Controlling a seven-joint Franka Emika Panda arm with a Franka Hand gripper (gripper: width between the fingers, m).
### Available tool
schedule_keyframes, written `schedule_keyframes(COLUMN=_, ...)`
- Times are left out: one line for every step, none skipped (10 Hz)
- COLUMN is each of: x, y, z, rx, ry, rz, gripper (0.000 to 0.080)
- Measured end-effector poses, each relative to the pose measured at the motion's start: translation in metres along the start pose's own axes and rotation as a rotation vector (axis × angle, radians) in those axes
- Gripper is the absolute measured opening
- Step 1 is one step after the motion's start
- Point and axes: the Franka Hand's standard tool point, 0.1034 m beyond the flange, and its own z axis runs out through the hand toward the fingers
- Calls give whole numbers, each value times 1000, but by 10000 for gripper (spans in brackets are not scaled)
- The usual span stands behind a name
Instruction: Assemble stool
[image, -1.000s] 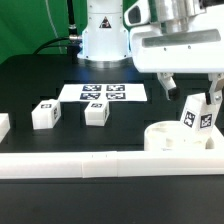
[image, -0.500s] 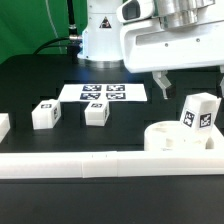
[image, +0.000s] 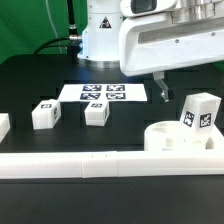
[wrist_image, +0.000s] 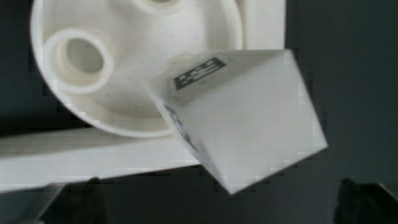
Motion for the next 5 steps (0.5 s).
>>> schedule_keyframes(x=0, y=1, z=0, rx=-3, ry=1, rz=-57, gripper=649)
schedule_keyframes(x=-1, y=1, z=1, rx=-3, ry=0, rz=-129, gripper=649)
schedule_keyframes(x=-1, y=1, z=1, rx=-4, ry=-1, rz=-185, gripper=649)
schedule_keyframes(x=-1, y=2, z=1, rx=-17, ry=-2, rz=-309, gripper=649)
schedule_keyframes(x=-1, y=-1, z=2, rx=-33, ry=-4, rz=-440, gripper=649)
